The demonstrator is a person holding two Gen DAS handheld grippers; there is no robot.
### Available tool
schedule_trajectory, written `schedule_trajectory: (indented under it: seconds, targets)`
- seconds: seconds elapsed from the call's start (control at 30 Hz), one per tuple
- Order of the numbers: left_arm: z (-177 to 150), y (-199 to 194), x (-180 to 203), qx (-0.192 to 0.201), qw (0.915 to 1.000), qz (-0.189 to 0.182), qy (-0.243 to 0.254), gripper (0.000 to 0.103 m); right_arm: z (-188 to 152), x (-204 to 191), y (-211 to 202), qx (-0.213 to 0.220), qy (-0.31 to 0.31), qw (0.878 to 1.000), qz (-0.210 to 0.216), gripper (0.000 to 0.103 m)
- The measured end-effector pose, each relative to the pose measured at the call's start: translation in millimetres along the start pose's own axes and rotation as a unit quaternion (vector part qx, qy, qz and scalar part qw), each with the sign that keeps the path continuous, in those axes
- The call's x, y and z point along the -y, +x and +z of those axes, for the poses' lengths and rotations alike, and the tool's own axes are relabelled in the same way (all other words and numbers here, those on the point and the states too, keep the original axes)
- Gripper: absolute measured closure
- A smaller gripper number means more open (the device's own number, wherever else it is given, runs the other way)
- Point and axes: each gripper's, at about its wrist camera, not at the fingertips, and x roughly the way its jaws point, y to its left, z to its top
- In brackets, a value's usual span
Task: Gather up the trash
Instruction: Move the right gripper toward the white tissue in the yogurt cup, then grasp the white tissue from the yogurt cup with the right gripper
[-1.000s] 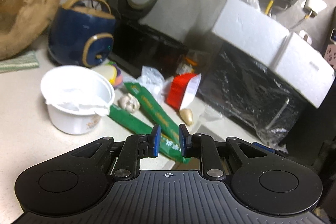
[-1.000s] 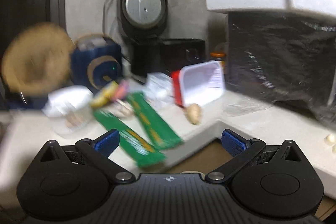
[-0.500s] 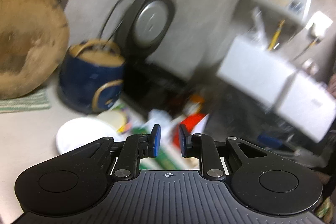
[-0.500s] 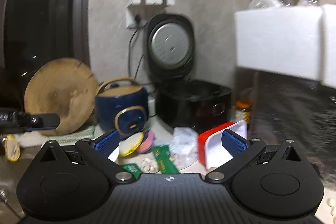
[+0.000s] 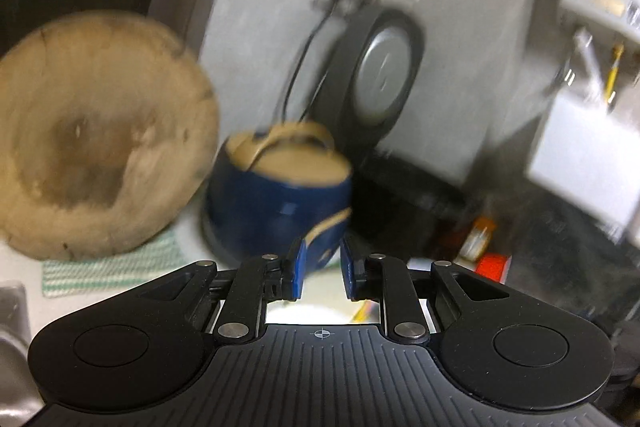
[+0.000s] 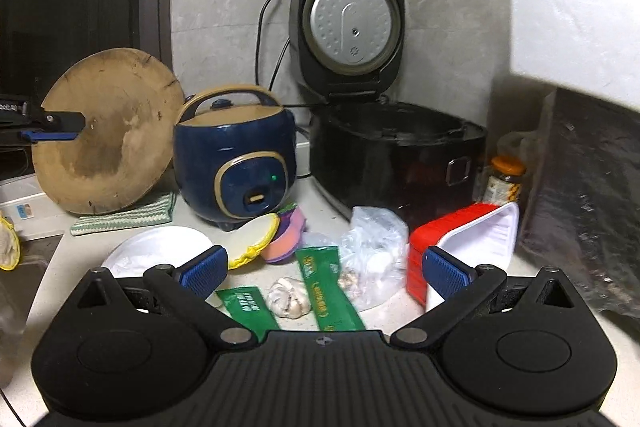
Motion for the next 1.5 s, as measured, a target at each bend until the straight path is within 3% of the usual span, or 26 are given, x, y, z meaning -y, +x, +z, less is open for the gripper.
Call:
schedule_trajectory:
  seconds: [0.1, 0.27, 0.43, 0.57, 0.73, 0.77, 0.9, 1.0, 1.1, 1.17, 1.23, 1.33, 1.4, 1.5]
  targets:
    - [-22, 30, -12, -0.065, 0.9967, 0.033, 0.037, 0.081, -11, 3, 16, -0.018, 0.018, 1.000, 0.018, 0.000]
    - [-55, 65, -40, -0.116, 0.9895, 0.053, 0.068, 0.081, -47, 0, 44, -0.066, 0.026, 0.996, 0.047, 0.000]
    - [-70, 83, -57, -0.137, 0.9886, 0.044, 0.046, 0.081, -69, -25, 63, -0.093, -0.026, 0.993, 0.070, 0.000]
    - [-77, 93, -59, -0.145, 0.9871, 0.046, 0.051, 0.079, -82, -31, 80, -0.118, -0.029, 0.988, 0.093, 0.000]
    - [-85, 95, -58, -0.137, 0.9883, 0.045, 0.050, 0.083, -89, -25, 95, -0.147, 0.004, 0.984, 0.104, 0.000]
    - [-86, 94, -60, -0.140, 0.9884, 0.042, 0.041, 0.088, -90, -23, 97, -0.150, 0.012, 0.983, 0.104, 0.000]
    - [-90, 75, -65, -0.116, 0.9930, 0.019, 0.005, 0.089, -93, -16, 101, -0.158, 0.038, 0.980, 0.111, 0.000]
    - [-91, 52, -54, -0.071, 0.9960, 0.029, 0.046, 0.092, -95, -18, 99, -0.159, 0.015, 0.981, 0.114, 0.000]
    - [-93, 28, -36, -0.026, 0.9920, 0.050, 0.113, 0.092, -98, -26, 96, -0.165, -0.036, 0.980, 0.103, 0.000]
    - [-94, 20, -29, -0.020, 0.9896, 0.053, 0.132, 0.091, -99, -30, 95, -0.171, -0.051, 0.980, 0.083, 0.000]
    - [-95, 17, -28, -0.030, 0.9913, 0.046, 0.120, 0.090, -100, -35, 94, -0.176, -0.056, 0.981, 0.061, 0.000]
    - [-96, 18, -38, -0.057, 0.9953, 0.032, 0.072, 0.090, -96, -35, 96, -0.192, -0.069, 0.976, 0.074, 0.000]
    - [-98, 20, -50, -0.082, 0.9958, 0.029, 0.028, 0.090, -91, -33, 95, -0.200, -0.060, 0.975, 0.076, 0.007]
    - [-103, 29, -67, -0.134, 0.9898, 0.031, -0.040, 0.088, -81, -35, 74, -0.146, -0.050, 0.984, 0.084, 0.009]
